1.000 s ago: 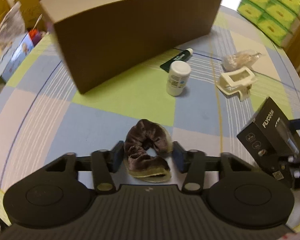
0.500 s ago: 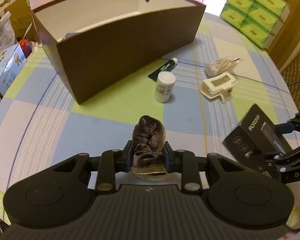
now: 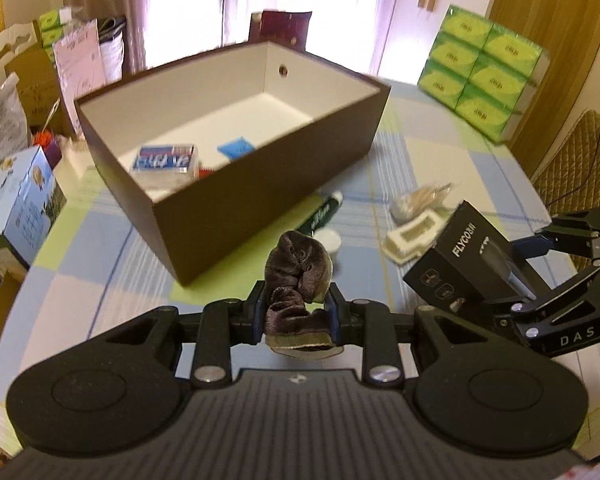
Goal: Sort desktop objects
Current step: 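Carry the scrunchie and FLYCO box into the brown box and open both tools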
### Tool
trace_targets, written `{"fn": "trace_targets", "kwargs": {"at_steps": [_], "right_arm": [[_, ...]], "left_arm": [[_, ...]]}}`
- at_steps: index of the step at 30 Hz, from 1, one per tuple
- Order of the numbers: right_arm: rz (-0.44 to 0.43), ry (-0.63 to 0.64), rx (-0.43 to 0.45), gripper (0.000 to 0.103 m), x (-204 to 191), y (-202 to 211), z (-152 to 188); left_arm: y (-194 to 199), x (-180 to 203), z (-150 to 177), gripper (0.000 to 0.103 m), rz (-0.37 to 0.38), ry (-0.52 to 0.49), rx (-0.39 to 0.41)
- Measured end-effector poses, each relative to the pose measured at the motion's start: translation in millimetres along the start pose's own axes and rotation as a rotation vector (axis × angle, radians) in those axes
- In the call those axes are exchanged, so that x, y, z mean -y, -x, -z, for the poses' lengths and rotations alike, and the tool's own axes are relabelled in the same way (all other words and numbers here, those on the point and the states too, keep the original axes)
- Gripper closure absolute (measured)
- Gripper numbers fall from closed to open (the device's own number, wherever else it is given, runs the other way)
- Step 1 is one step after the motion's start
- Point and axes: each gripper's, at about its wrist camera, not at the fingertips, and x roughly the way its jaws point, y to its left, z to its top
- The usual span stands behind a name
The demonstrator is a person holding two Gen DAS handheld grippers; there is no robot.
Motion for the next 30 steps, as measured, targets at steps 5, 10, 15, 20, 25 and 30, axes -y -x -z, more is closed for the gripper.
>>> {"fn": "trace_targets", "kwargs": {"at_steps": [5,10,15,20,25,30], "right_arm": [[-0.012,0.012,0.039,0.027,3.1,6.6,-24.7],[-0.005,0.036,0.094,0.027,7.0,11.2,-53.3],[-0.018,0.061,0.135,0.027,8.9,9.9,-84.5],[-0.033,0.102,0.172,0.027,5.8,1.3,-122.7],[-0.025,0.123,0.19,0.027,9.9,-21.3,-164.4],[-0.006,0.125,0.173,0.027,22.4,-57.3,-197.9]], "left_arm": [[9.1,-2.5,-14.4,0.078,0.016,-0.009,0.043],[13.8,-8.7,-33.0,0.078,0.029,-0.009,0.084],[13.2,-17.6,-54.5,0.078,0.022,-0.01,0.122],[6.5,-26.4,-78.4,0.078,-0.002,-0.03,0.152],[-10.9,-41.0,-107.5,0.078,-0.02,-0.02,0.162],[-32.3,-62.0,-136.8,0.078,-0.031,0.006,0.157]]}}
